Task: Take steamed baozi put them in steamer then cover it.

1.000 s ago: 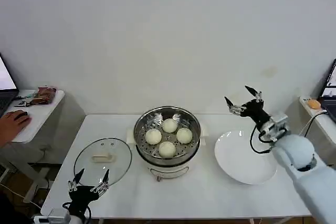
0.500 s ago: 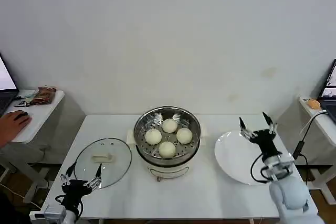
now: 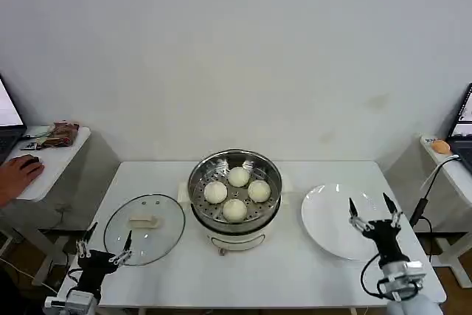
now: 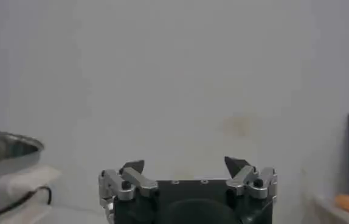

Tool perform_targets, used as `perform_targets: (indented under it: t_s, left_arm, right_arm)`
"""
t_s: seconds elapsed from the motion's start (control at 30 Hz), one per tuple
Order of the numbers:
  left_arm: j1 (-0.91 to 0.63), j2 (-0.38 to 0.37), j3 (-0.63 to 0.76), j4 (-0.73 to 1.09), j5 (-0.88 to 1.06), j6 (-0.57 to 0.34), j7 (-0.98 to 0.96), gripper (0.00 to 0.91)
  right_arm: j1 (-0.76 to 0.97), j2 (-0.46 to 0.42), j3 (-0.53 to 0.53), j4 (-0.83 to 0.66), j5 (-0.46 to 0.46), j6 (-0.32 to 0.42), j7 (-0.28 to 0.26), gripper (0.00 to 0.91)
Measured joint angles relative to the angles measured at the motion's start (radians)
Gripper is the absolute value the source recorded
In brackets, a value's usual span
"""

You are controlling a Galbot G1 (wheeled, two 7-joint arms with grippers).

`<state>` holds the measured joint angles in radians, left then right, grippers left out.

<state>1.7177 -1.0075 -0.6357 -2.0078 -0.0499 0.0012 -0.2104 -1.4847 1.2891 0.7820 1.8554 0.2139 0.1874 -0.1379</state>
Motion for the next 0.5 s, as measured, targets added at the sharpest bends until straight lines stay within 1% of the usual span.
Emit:
perform_targets:
  t_s: [0.3,0.5]
  left_arm:
    - [-0.034,0.055,0.021,0.102,0.214,-0.076,-0.024,0.907]
    - [-0.067,0.07,0.034,0.19,0.406,-0.135,-0.056,0.907]
  right_arm:
    - [-0.071,0.017,0.037,0.003,-0.002,0.041,-0.016,0.907]
    - [-0.091,0.023,0.052,-0.004,-0.001,0.058,-0.026,0.907]
